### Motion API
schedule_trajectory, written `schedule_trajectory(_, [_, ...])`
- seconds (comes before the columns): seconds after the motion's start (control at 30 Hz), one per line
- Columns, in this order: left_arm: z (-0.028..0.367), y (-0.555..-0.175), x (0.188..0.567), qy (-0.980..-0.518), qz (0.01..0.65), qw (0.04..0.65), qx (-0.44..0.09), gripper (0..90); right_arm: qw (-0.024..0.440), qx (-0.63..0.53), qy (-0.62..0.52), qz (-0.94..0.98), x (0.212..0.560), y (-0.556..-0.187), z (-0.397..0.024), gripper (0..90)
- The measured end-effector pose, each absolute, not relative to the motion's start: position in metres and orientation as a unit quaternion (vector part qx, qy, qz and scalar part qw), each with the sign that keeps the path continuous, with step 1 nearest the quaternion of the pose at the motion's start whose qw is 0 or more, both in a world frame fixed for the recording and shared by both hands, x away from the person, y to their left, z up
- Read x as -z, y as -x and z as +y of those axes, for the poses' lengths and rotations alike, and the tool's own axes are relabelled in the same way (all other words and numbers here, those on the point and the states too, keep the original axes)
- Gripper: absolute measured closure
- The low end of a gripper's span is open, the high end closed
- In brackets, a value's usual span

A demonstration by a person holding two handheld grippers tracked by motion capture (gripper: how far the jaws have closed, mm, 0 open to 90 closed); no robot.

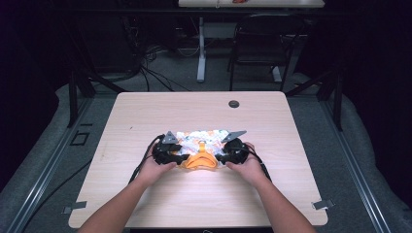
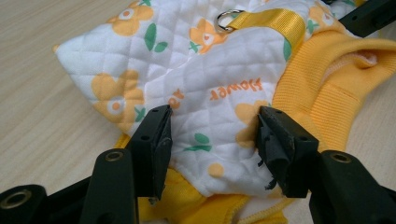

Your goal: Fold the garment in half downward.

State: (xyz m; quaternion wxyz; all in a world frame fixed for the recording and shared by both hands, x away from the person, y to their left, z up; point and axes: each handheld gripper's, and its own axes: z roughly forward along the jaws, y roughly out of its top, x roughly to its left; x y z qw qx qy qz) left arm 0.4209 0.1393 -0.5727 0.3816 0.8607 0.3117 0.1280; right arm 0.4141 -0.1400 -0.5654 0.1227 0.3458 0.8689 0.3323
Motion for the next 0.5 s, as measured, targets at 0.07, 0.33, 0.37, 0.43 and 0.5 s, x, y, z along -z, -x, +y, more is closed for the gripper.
schedule_trajectory(0.07, [0.1394, -0.4225, 0.5733, -0.858, 0.315, 0.384, -0.129, 45.4, 0.125, -0.330, -0.346, 0.869, 0.5653, -0.4148, -0.1397, 55.2])
schedule_trajectory(0.33, [0.1400, -0.4247, 0.5736, -0.855, 0.320, 0.387, -0.130, 45.5, 0.129, -0.333, -0.351, 0.865, 0.5655, -0.4206, -0.1392, 55.0])
schedule_trajectory(0.37, [0.1400, -0.4247, 0.5736, -0.855, 0.320, 0.387, -0.130, 45.5, 0.129, -0.333, -0.351, 0.865, 0.5655, -0.4206, -0.1392, 55.0])
schedule_trajectory(0.43, [0.1398, -0.4243, 0.5726, -0.854, 0.322, 0.387, -0.129, 45.4, 0.127, -0.341, -0.353, 0.862, 0.5651, -0.4211, -0.1401, 55.3])
schedule_trajectory(0.5, [0.1395, -0.4232, 0.5710, -0.853, 0.323, 0.389, -0.130, 45.9, 0.124, -0.352, -0.357, 0.856, 0.5621, -0.4209, -0.1421, 56.5])
